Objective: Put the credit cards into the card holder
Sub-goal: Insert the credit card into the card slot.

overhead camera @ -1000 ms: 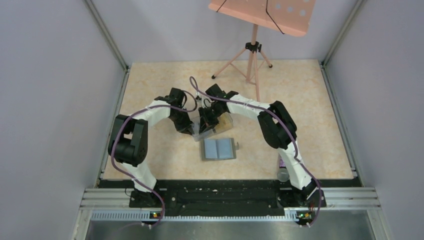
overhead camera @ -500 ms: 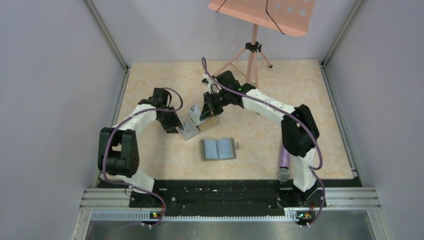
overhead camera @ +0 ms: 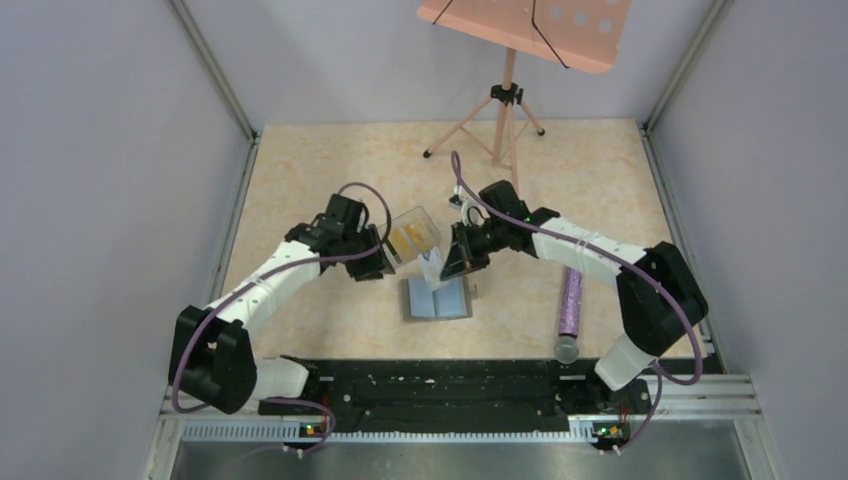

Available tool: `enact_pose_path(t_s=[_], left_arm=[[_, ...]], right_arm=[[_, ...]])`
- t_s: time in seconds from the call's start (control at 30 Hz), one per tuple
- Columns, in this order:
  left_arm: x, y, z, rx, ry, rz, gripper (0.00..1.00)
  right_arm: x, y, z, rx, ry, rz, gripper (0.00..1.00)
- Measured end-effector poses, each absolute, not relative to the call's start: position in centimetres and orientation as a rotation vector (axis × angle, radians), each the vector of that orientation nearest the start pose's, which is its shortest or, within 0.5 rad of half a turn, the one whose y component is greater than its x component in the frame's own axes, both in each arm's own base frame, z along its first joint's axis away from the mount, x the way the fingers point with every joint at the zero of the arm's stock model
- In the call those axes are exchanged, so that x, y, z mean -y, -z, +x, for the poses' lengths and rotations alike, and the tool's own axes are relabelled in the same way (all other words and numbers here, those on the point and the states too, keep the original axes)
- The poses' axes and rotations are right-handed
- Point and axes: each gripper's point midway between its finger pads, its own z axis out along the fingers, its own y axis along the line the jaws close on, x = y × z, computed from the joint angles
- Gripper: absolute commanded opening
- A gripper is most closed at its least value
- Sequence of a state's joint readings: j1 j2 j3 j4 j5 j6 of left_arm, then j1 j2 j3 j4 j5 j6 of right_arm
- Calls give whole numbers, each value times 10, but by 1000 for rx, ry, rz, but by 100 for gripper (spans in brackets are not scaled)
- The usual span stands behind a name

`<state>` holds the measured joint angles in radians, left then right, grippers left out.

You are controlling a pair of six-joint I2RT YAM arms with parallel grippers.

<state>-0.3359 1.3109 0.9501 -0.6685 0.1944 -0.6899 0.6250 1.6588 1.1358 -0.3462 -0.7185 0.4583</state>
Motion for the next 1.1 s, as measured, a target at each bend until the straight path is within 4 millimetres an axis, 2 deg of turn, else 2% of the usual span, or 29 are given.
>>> enact_pose_path(t_s=[0.03, 0.2, 0.37, 0.5, 0.73, 0.93, 1.1], left_arm=[[168, -110, 254, -2691, 624, -375, 39], [200, -91, 225, -2759, 688, -322, 39], [217, -73, 221, -2797, 699, -320, 39], [220, -56, 224, -2834, 668, -330, 35], [210, -25, 218, -2923, 544, -333, 23], [208, -22, 217, -2936, 525, -324, 14], [208, -21, 216, -2941, 521, -323, 13]], right_arm=[[-324, -132, 228, -2558, -1326, -565, 0], [-307, -112, 199, -2603, -1350, -516, 0], [-299, -88, 188, -2654, -1382, -429, 0], [-305, -81, 196, -2640, -1406, -397, 0], [-308, -67, 206, -2644, -1404, -369, 0], [-307, -56, 206, -2672, -1394, -359, 0], [-308, -48, 207, -2674, -1407, -349, 0]])
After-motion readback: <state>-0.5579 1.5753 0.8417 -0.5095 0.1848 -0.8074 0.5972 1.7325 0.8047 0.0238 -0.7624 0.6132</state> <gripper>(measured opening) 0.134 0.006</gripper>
